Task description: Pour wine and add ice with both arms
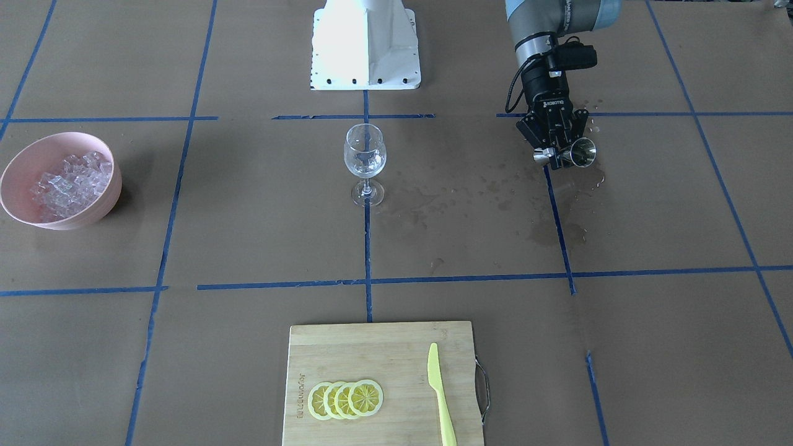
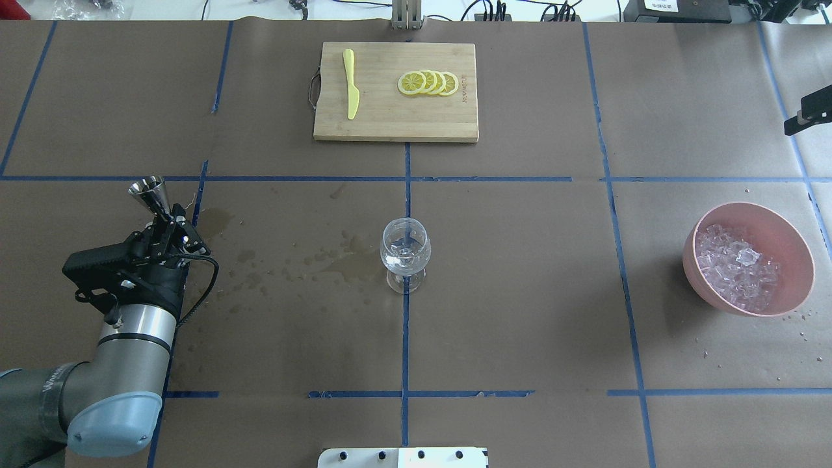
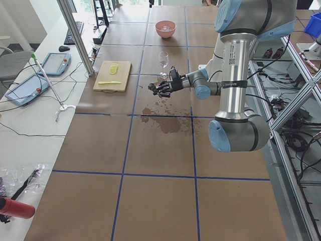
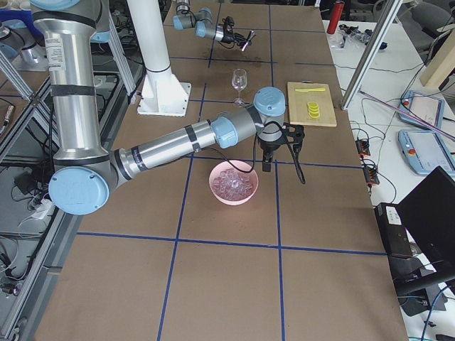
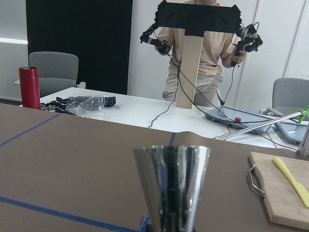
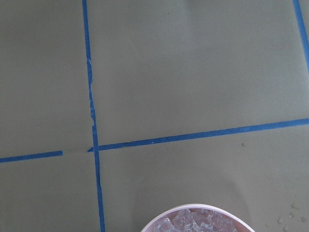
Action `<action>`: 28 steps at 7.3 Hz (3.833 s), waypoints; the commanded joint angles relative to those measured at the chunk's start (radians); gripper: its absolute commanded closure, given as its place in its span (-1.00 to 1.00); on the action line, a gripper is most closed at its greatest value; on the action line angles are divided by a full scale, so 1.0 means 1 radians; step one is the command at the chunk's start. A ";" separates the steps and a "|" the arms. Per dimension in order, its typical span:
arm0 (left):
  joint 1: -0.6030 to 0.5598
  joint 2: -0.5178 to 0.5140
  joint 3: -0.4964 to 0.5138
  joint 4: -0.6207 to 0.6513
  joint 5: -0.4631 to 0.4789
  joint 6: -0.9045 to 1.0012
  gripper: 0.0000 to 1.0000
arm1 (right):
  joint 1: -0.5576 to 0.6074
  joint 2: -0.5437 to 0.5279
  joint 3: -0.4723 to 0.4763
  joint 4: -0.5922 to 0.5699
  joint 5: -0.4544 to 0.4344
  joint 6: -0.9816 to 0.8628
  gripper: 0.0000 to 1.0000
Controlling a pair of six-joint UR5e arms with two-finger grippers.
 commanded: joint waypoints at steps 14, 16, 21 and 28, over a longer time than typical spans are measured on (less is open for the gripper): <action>-0.005 -0.484 -0.032 -0.006 -0.177 0.775 1.00 | -0.213 -0.220 0.076 0.301 -0.155 0.178 -1.00; 0.000 -0.518 0.010 -0.110 -0.174 0.775 1.00 | -0.213 -0.220 0.076 0.303 -0.155 0.178 -1.00; -0.002 -0.488 0.083 -0.385 -0.153 1.075 1.00 | -0.213 -0.220 0.074 0.302 -0.155 0.178 -1.00; 0.027 -0.478 0.155 -0.384 -0.016 1.318 1.00 | -0.218 -0.219 0.071 0.302 -0.156 0.179 -1.00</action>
